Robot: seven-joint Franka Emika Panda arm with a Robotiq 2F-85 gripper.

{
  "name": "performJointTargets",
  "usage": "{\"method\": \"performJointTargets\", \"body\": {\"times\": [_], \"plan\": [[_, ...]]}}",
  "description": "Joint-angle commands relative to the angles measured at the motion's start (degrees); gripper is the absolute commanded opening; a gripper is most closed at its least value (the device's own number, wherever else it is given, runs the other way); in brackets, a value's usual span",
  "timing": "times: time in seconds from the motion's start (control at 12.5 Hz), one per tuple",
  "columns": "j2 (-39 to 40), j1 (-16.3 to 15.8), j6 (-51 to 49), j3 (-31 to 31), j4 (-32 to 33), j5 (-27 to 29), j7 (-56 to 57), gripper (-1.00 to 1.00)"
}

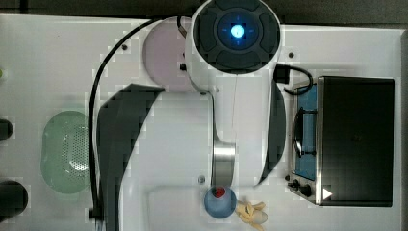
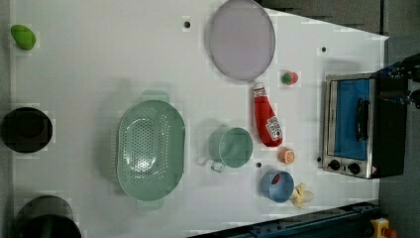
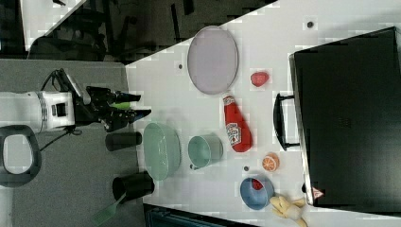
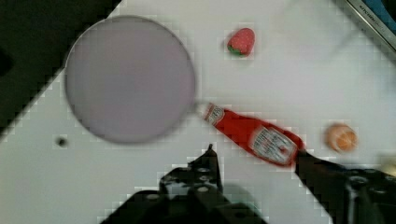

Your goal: Pick Ketchup from the table and place it in strainer.

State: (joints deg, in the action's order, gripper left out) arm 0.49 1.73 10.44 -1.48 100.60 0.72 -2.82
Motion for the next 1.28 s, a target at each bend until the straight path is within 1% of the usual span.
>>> {"method": "performJointTargets", "body": {"times": [0.08,0.24,0.56,0.72,0.8,0.96,1.28], "plan": [[-17.6,5.7,-9.1,-3.1,8.7,0.1,0.5,0.58],[-17.0,5.7,-9.1,-3.2,9.1,0.1,0.6,1.0],[-13.7,5.6,-8.4,-4.1,12.7,0.1,0.6,1.0],[-11.1,5.6,-4.8,-4.7,15.1,0.1,1.6,1.0],[-9.6,5.6,-2.1,-5.1,16.3,0.1,4.1,1.0],[-6.8,5.6,3.7,-5.6,18.6,0.1,14.1,1.0],[-1.9,5.6,16.0,-5.6,23.7,0.1,39.9,1.0]]}}
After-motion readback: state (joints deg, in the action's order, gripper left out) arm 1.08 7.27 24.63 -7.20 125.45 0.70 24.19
